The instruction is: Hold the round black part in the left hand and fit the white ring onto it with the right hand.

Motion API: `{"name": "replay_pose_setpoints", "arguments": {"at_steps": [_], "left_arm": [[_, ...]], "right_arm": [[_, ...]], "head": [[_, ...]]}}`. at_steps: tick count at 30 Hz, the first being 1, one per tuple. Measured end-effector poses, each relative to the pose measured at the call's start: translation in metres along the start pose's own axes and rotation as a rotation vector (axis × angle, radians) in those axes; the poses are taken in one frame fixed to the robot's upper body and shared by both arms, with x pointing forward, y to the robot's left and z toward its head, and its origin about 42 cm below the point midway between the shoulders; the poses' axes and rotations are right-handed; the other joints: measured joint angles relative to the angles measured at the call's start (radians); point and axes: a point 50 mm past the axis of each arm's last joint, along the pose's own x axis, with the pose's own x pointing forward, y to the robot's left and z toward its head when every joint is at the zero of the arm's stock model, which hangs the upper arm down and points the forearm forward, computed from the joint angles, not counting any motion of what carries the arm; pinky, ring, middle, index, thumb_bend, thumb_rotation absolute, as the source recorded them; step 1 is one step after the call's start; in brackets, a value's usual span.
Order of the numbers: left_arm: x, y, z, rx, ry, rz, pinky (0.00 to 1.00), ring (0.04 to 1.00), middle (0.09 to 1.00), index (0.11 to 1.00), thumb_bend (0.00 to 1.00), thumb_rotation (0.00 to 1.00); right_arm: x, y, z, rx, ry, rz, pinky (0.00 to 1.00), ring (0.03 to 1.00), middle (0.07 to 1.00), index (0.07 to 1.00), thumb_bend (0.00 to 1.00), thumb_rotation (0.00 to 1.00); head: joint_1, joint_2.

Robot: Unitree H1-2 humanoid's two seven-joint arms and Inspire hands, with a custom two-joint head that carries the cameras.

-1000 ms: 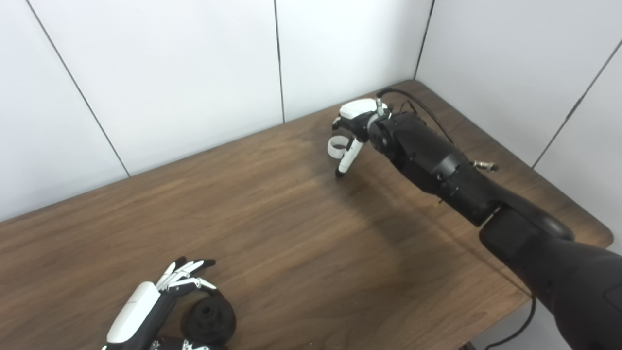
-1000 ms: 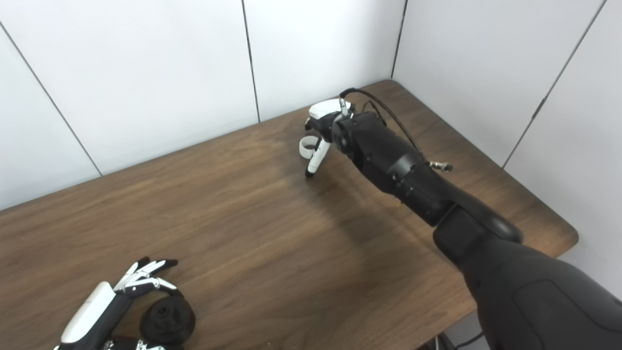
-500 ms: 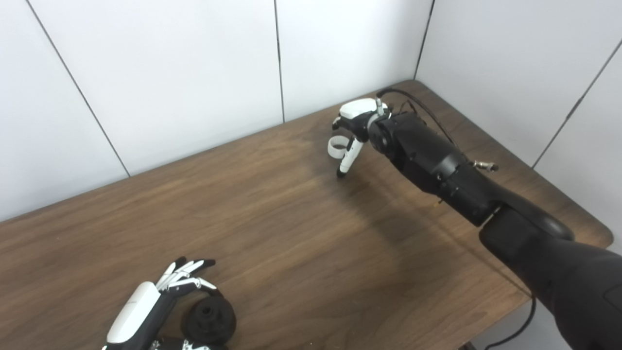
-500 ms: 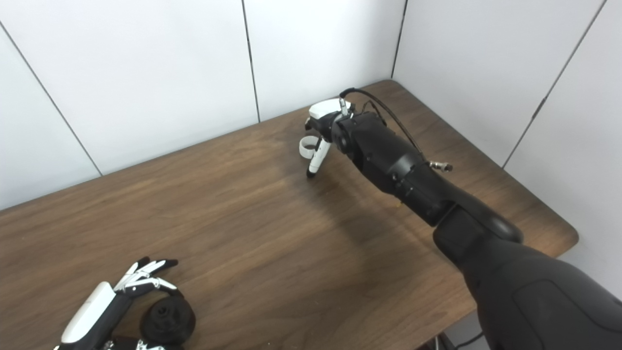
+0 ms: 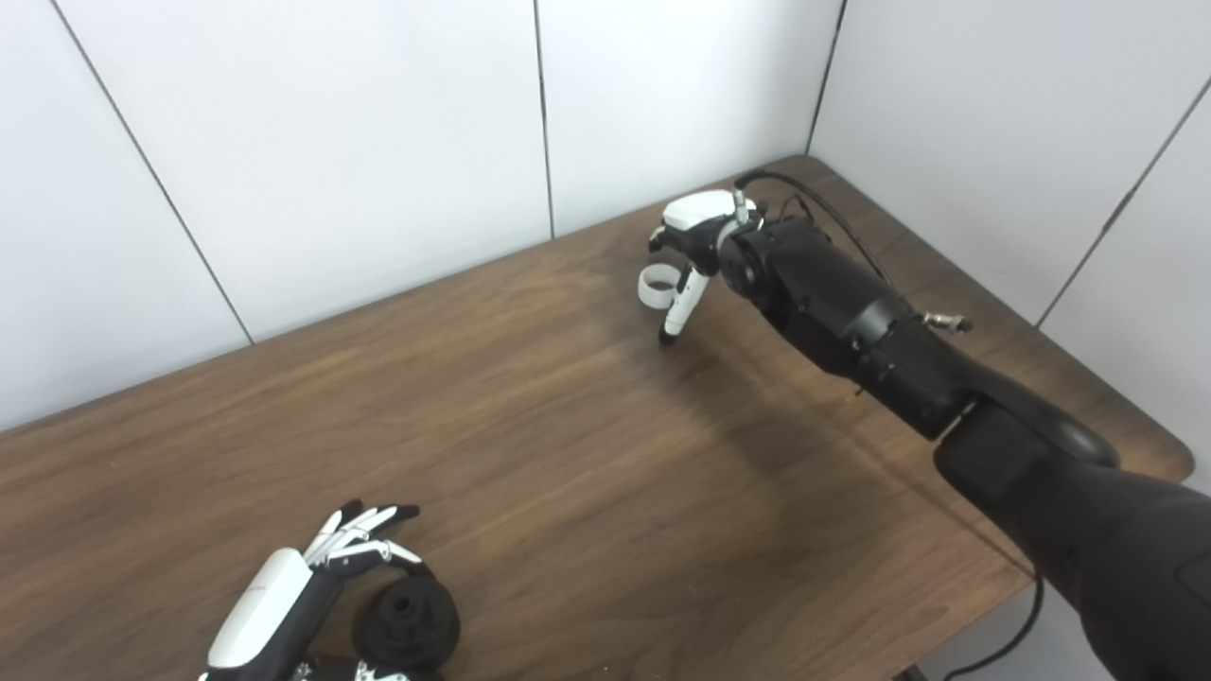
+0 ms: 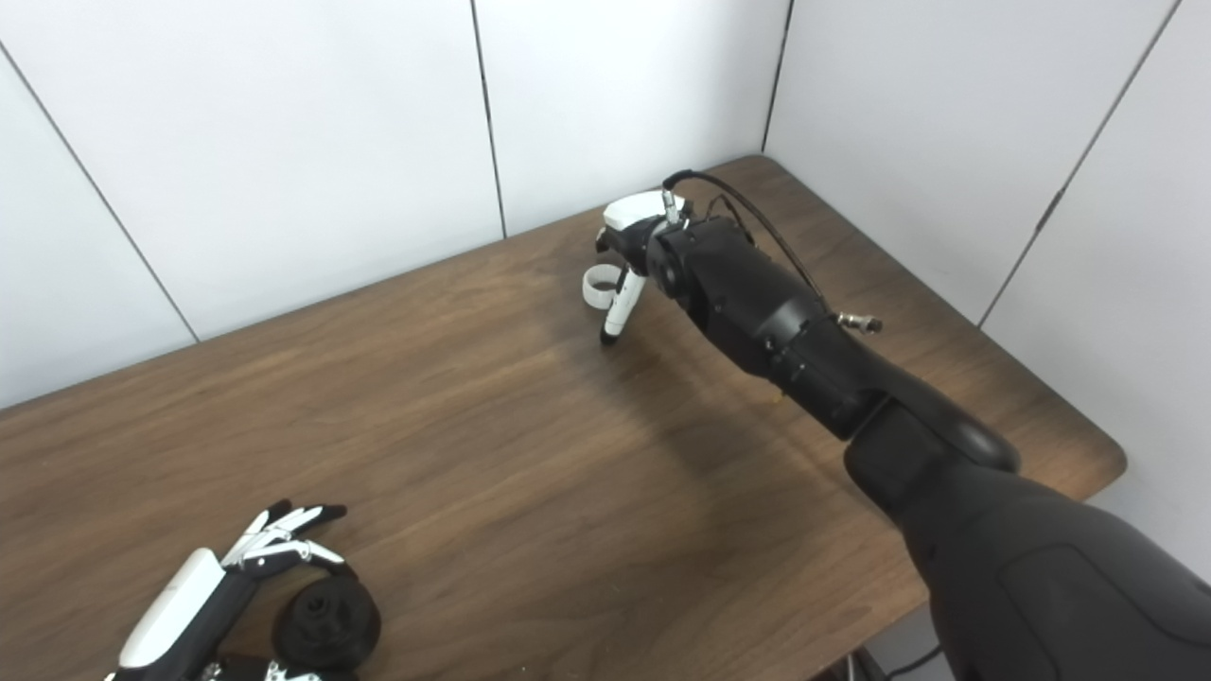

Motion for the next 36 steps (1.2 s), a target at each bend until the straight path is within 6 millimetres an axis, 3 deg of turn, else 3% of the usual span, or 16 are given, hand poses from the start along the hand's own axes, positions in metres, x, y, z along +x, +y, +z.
{"name": "replay_pose_setpoints", "arguments": {"at_steps": [4,6,36], "left_arm": [[-0.0001,-0.0001,0.0001,0.0,0.0,0.0,1.0,0.916,0.899,0.476,0.51,0.04],[-0.0004,-0.0001,0.0004,0.0,0.0,0.001,1.0,0.915,0.899,0.476,0.51,0.04],[-0.005,0.0007,-0.0004,-0.003,0.009,0.003,1.0,0.913,0.901,0.475,0.52,0.04]], "right_arm": [[0.0,-0.0008,0.0006,0.002,-0.007,-0.016,1.0,1.0,0.985,0.537,0.54,0.18],[-0.0002,-0.0021,0.0027,0.007,-0.02,-0.04,1.0,1.0,0.967,0.501,0.52,0.15],[-0.0022,0.001,0.002,0.012,-0.036,-0.108,1.0,1.0,0.958,0.487,0.51,0.14]], "head": [[0.0,0.0],[0.0,0.002],[0.009,0.0]]}}
